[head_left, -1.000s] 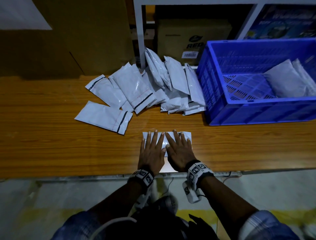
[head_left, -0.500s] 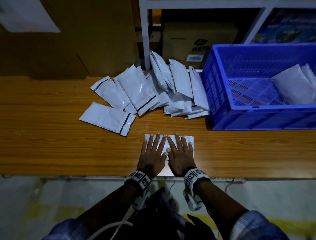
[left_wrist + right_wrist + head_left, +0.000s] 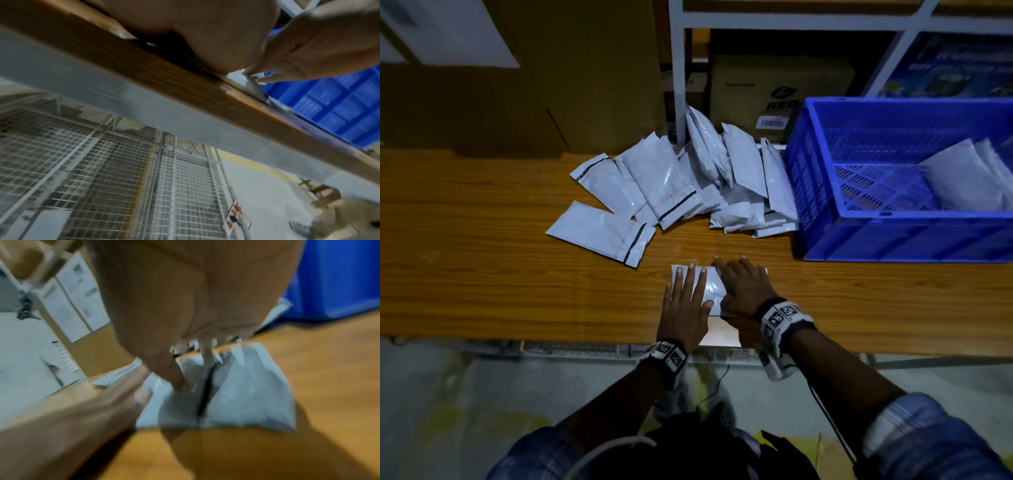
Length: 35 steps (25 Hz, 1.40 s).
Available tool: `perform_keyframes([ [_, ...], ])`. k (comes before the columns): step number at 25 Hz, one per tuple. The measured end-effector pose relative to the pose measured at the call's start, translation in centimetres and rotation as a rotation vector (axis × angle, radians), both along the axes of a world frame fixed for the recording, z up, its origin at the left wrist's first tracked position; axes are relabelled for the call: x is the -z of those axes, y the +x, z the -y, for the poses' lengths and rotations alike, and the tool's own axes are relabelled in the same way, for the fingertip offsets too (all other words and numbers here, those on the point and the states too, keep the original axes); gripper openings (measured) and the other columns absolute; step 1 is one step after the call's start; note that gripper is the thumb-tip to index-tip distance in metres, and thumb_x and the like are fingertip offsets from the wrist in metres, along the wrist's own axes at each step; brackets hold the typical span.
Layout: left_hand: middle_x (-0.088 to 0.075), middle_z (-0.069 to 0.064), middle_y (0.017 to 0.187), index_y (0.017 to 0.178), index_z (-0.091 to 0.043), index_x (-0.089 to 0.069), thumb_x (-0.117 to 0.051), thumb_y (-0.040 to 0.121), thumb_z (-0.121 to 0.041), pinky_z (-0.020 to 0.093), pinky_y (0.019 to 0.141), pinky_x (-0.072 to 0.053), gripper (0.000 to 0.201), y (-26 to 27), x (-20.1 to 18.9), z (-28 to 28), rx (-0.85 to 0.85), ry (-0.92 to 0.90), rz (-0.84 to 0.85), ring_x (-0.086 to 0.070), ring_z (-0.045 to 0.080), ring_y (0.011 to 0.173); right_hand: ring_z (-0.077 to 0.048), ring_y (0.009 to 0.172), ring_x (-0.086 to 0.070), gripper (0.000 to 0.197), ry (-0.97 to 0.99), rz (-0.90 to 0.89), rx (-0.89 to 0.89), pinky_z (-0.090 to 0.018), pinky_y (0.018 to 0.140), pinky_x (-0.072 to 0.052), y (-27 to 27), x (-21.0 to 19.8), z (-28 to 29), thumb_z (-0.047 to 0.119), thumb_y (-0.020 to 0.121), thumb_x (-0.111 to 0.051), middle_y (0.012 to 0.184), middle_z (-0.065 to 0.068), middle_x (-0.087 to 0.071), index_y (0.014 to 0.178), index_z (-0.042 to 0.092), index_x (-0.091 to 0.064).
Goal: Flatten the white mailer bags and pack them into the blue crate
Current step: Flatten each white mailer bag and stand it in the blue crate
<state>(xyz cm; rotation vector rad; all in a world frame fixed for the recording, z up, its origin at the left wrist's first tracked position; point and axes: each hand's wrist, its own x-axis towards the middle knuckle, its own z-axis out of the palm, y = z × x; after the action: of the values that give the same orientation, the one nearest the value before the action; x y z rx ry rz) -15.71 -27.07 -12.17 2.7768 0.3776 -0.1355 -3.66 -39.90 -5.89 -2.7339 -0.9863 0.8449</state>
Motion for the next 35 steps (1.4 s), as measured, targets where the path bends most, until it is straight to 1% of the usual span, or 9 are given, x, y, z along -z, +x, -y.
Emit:
perform_keyframes([
  [3, 0.017, 0.001, 0.166, 0.158, -0.027, 0.012, -0.017, 0.1, -0.051, 0.052, 0.123, -0.013, 0.069, -0.3, -0.6, 0.2, -0.042, -0.095, 0.025, 0.014, 0.024, 0.153, -0.034, 0.134, -0.037, 0.099, -0.053, 0.148, -0.065, -0.055, 0.114, -0.025, 0.7, -1.3, -1.0, 0.038, 0.062, -0.085, 0.14, -0.01, -0.047, 0.146, 0.021, -0.036],
  [8, 0.007, -0.004, 0.168, 0.158, -0.034, 0.007, -0.058, 0.097, -0.038, 0.047, 0.119, -0.016, 0.09, 0.9, -4.6, -0.6, -0.114, -0.157, 0.113, -0.004, 0.025, 0.152, -0.03, 0.108, -0.054, 0.037, 0.069, 0.418, -0.092, -0.044, 0.092, -0.042, 0.9, -4.4, -1.4, 0.021, 0.077, -0.072, 0.114, -0.005, -0.059, 0.112, 0.021, -0.061],
  [14, -0.035, 0.002, 0.156, 0.128, -0.026, -0.055, -0.072, 0.082, -0.029, 0.048, 0.114, -0.021, 0.049, 3.0, -9.2, -3.0, 0.014, 0.185, 0.235, -0.029, 0.026, 0.143, -0.03, 0.094, -0.058, 0.027, 0.262, 0.55, -0.052, -0.039, 0.074, -0.046, -0.1, -5.6, -0.8, 0.021, 0.073, -0.073, 0.104, -0.005, -0.063, 0.099, 0.022, -0.063],
  [18, -0.031, 0.005, 0.16, 0.128, -0.021, -0.052, -0.074, 0.077, -0.023, 0.046, 0.12, -0.021, 0.055, 1.4, -6.7, -2.0, 0.085, 0.145, 0.118, -0.025, 0.026, 0.147, -0.039, 0.125, -0.045, 0.039, 0.302, 0.451, 0.001, -0.052, 0.094, -0.044, -2.4, -1.9, 0.2, 0.023, 0.081, -0.066, 0.139, -0.014, -0.047, 0.117, 0.014, -0.056],
  [21, -0.022, 0.004, 0.164, 0.121, -0.021, -0.05, -0.071, 0.072, -0.017, 0.041, 0.124, -0.015, 0.054, -0.4, -4.2, -1.0, 0.077, 0.016, -0.009, -0.015, 0.023, 0.151, -0.032, 0.15, 0.009, 0.091, 0.109, 0.053, 0.063, -0.056, 0.118, -0.005, -4.4, 2.3, 0.9, 0.045, 0.079, -0.053, 0.164, -0.002, 0.013, 0.154, 0.035, -0.003],
  [23, -0.019, 0.005, 0.165, 0.119, -0.018, -0.049, -0.065, 0.075, -0.022, 0.039, 0.125, -0.008, 0.047, -1.3, -3.5, -0.7, 0.08, -0.061, -0.017, -0.011, 0.021, 0.153, -0.026, 0.147, 0.026, 0.078, 0.126, -0.013, 0.107, -0.052, 0.118, 0.01, -5.5, 4.2, 1.1, 0.048, 0.093, -0.035, 0.158, 0.007, 0.03, 0.15, 0.044, 0.018],
  [27, -0.021, 0.006, 0.165, 0.133, -0.019, -0.047, -0.048, 0.098, -0.039, 0.04, 0.123, -0.013, 0.041, -1.2, -2.9, -0.9, 0.068, -0.035, 0.119, -0.014, 0.023, 0.152, -0.021, 0.146, 0.029, 0.058, 0.195, 0.126, 0.19, -0.047, 0.117, 0.015, -7.0, 5.1, 0.8, 0.046, 0.102, -0.014, 0.159, 0.009, 0.029, 0.151, 0.044, 0.018],
  [30, -0.004, 0.004, 0.168, 0.157, -0.023, -0.021, -0.036, 0.103, -0.043, 0.048, 0.124, -0.005, 0.06, -0.6, -2.4, -0.5, 0.06, 0.103, 0.086, -0.001, 0.024, 0.154, -0.022, 0.147, 0.026, 0.058, 0.187, 0.199, 0.209, -0.048, 0.119, 0.013, -7.3, 5.6, 0.3, 0.045, 0.103, -0.016, 0.161, 0.007, 0.026, 0.152, 0.043, 0.015],
  [35, -0.003, 0.002, 0.168, 0.16, -0.022, -0.01, -0.02, 0.105, -0.04, 0.046, 0.124, -0.003, 0.058, -0.1, -1.6, 0.9, 0.014, 0.085, 0.016, 0.002, 0.022, 0.155, -0.019, 0.147, 0.027, 0.057, 0.153, 0.134, 0.222, -0.047, 0.12, 0.012, -6.5, 5.6, 0.2, 0.047, 0.101, -0.009, 0.16, 0.008, 0.028, 0.152, 0.043, 0.016],
])
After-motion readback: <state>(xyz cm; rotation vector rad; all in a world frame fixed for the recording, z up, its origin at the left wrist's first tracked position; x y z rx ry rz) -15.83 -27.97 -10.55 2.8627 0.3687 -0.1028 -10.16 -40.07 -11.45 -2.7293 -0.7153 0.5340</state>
